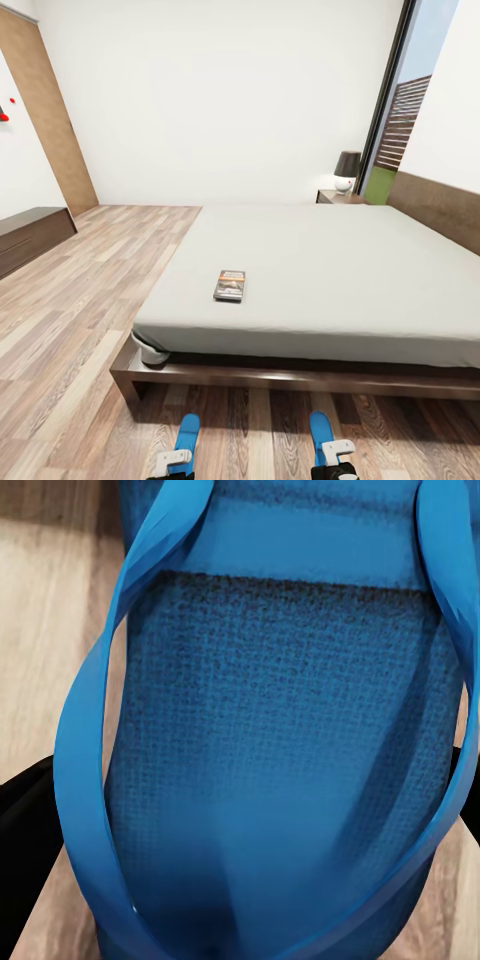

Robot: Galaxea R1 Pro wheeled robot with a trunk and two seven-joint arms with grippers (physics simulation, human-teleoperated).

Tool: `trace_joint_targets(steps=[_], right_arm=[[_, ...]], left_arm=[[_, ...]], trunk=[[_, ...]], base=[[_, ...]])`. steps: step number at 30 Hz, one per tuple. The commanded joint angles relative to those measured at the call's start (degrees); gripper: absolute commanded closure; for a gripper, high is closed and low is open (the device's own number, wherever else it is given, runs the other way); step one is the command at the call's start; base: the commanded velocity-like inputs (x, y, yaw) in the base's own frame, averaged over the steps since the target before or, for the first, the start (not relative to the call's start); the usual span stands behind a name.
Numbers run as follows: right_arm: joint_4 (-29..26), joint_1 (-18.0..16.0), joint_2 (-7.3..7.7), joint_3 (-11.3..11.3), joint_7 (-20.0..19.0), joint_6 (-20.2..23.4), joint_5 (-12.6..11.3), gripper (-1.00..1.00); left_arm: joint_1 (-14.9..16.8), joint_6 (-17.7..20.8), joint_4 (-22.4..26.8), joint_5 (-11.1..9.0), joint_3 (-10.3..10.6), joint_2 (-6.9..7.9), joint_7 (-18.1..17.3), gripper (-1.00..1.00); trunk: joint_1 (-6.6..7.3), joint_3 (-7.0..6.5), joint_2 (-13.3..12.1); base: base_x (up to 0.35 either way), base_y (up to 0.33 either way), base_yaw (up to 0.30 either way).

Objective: In the bedroom, move the book from the bed onto either nightstand, and place the two sandals side by side next to the bed.

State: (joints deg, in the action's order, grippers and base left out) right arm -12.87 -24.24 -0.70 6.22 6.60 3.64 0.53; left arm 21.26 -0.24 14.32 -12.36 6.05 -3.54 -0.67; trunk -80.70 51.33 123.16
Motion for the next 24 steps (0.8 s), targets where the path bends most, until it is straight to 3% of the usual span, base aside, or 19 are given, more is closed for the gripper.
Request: trace_joint_targets(steps=[1,24], right_arm=[[-0.08,-0.01,0.04,0.46,0.35,0.36,0.04,1.0],[-0.13,-0.02,0.01,0.14,0.35,0.22,-0.31,1.0]], left_arm=[[0.04,-0.03,-0.01,-0.48,0.53,0.03,0.46,1.0],[0.06,-0.11,0.01,-0.47,0.54,0.11,0.49,1.0]], trunk=[[-0.21,0.23,0.44],[-5.27,4.36,9.66]], base=[[0.0,0.0,0.0],[0.0,0.0,0.0]])
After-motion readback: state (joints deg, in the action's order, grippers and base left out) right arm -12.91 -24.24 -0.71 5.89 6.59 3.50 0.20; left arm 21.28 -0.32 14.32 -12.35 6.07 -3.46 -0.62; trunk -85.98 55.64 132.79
